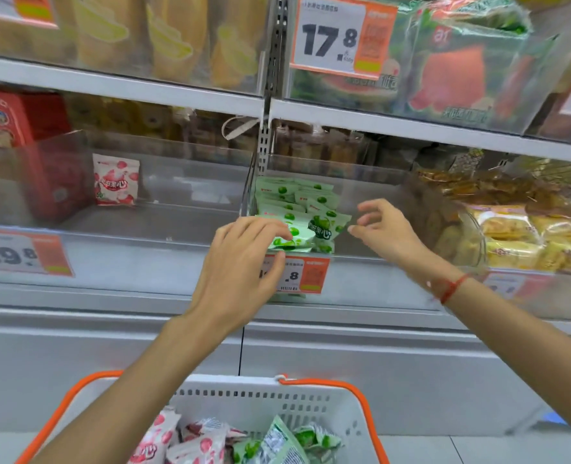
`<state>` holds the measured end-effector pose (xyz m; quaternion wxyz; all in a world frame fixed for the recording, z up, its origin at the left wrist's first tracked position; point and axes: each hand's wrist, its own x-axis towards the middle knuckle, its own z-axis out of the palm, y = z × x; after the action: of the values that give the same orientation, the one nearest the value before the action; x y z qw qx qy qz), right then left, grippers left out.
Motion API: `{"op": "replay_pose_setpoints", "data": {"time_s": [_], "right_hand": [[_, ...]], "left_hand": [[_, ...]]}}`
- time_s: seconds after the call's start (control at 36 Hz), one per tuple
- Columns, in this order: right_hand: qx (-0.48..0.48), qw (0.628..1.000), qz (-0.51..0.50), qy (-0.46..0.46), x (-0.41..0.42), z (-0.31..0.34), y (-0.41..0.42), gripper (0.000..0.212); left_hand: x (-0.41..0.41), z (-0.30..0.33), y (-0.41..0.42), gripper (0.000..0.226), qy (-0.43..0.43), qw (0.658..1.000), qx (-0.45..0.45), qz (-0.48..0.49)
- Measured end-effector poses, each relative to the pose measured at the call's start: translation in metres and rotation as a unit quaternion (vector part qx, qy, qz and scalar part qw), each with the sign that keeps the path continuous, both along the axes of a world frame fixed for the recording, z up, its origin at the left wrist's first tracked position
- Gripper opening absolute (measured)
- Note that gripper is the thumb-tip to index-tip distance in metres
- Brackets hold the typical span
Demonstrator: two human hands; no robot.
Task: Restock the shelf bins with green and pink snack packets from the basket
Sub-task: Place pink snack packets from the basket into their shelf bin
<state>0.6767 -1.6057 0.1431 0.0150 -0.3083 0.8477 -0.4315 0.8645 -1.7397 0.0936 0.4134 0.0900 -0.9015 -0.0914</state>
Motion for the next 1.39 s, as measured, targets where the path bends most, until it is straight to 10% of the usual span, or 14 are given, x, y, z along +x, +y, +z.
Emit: {"op": "replay_pose_setpoints", "data": {"time_s": [0.17, 0.47, 0.69, 1.03, 1.22, 1.39], "right_hand": [[-0.042, 0.982, 0.141, 0.115, 0.080, -0.027, 0.042, 0.020], [0.300, 0.928, 0.217, -0.039, 0.092, -0.184, 0.036, 0.015], [0.528, 0.807, 0.239, -0.117, 0.118, -0.280, 0.036, 0.095], [0.361, 0.925, 0.096, -0.073, 0.126, -0.316, 0.038, 0.038], [0.396, 0.909, 0.061, -0.113, 0.126, -0.309, 0.044, 0.012], [0.387, 0.897, 0.102, -0.186, 0.118, -0.270, 0.036, 0.038]], "left_hand": [[0.029, -0.029, 0.028, 0.030, 0.022, 0.996, 0.081, 0.010], [0.072, -0.156, 0.042, 0.033, -0.285, 0.933, 0.205, 0.077], [0.111, -0.242, 0.042, 0.058, -0.548, 0.825, 0.121, 0.060], [0.093, -0.239, 0.051, 0.050, -0.531, 0.839, 0.089, 0.074], [0.084, -0.249, 0.082, 0.057, -0.571, 0.817, 0.083, -0.019], [0.080, -0.248, 0.105, 0.071, -0.508, 0.850, 0.139, 0.018]]}}
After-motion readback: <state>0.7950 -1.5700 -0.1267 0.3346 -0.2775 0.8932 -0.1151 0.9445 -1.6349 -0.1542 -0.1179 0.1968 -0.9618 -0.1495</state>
